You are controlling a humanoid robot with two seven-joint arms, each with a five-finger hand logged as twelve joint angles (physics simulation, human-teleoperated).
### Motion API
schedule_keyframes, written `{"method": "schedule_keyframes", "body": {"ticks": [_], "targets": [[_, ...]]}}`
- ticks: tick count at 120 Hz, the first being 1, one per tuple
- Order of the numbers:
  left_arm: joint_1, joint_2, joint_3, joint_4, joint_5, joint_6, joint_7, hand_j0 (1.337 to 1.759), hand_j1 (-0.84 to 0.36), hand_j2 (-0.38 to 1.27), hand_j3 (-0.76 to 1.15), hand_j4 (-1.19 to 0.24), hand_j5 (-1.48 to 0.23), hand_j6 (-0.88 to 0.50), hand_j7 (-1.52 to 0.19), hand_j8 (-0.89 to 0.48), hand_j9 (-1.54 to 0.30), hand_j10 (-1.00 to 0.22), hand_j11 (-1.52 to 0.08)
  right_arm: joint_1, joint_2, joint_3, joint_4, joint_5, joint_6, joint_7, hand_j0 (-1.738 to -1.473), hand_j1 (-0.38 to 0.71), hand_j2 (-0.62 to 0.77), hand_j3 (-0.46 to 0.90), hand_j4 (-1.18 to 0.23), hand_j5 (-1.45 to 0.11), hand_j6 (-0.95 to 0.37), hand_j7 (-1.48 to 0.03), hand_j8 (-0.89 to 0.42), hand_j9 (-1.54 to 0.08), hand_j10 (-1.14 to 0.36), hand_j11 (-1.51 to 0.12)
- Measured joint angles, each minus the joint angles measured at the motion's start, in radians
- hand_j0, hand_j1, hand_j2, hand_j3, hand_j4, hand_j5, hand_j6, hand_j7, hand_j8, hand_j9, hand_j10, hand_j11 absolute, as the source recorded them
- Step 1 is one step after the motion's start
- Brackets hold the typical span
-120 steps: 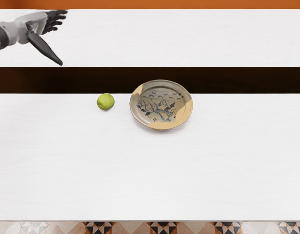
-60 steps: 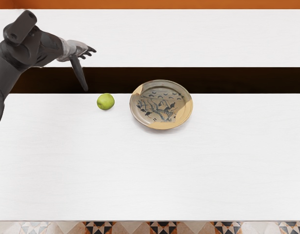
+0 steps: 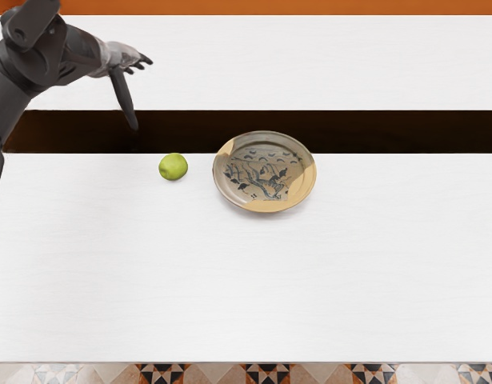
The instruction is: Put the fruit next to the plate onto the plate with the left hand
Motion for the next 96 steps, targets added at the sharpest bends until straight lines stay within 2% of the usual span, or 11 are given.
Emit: {"method": "schedule_keyframes", "body": {"ticks": [5,13,21,29,57,96], "targets": [[-0.062,0.000,0.027,-0.045,-0.001,0.000,-0.001,1.658,0.34,0.00,0.00,-0.01,-0.01,-0.01,-0.01,-0.01,-0.01,-0.01,-0.01,0.000,0.000,0.000,0.000,0.000,0.000,0.000,-1.658,-0.35,0.00,0.00,0.00,0.00,0.00,0.00,0.00,0.00,0.00,0.00],[-0.103,0.000,0.070,-0.120,-0.003,0.000,-0.002,1.658,0.34,0.00,0.00,-0.01,-0.01,-0.01,-0.01,-0.01,-0.01,-0.01,-0.01,0.000,0.000,0.000,0.000,0.000,0.000,0.000,-1.658,-0.35,0.00,0.00,0.00,0.00,0.00,0.00,0.00,0.00,0.00,0.00],[-0.112,0.000,0.110,-0.198,-0.003,0.000,-0.001,1.658,0.33,0.00,0.00,-0.01,-0.02,-0.01,-0.02,-0.01,-0.02,-0.01,-0.02,0.000,0.000,0.000,0.000,0.000,0.000,0.000,-1.658,-0.35,0.00,0.00,0.00,0.00,0.00,0.00,0.00,0.00,0.00,0.00],[-0.111,0.000,0.147,-0.246,-0.002,0.000,-0.001,1.658,0.33,0.00,0.00,-0.01,-0.02,-0.01,-0.02,-0.01,-0.02,-0.01,-0.02,0.000,0.000,0.000,0.000,0.000,0.000,0.000,-1.658,-0.35,0.00,0.00,0.00,0.00,0.00,0.00,0.00,0.00,0.00,0.00],[-0.099,0.000,0.201,-0.328,0.006,0.000,0.001,1.658,0.33,0.00,0.00,-0.02,-0.02,-0.02,-0.02,-0.02,-0.02,-0.02,-0.02,0.000,0.000,0.000,0.000,0.000,0.000,0.000,-1.658,-0.35,0.00,0.00,0.00,0.00,0.00,0.00,0.00,0.00,0.00,0.00],[-0.050,0.000,0.155,-0.411,0.000,0.000,-0.006,1.658,0.30,0.01,0.00,-0.04,-0.05,-0.04,-0.05,-0.04,-0.05,-0.04,-0.05,0.000,0.000,0.000,0.000,0.000,0.000,0.000,-1.658,-0.35,0.00,0.00,0.00,0.00,0.00,0.00,0.00,0.00,0.00,0.00]]}}
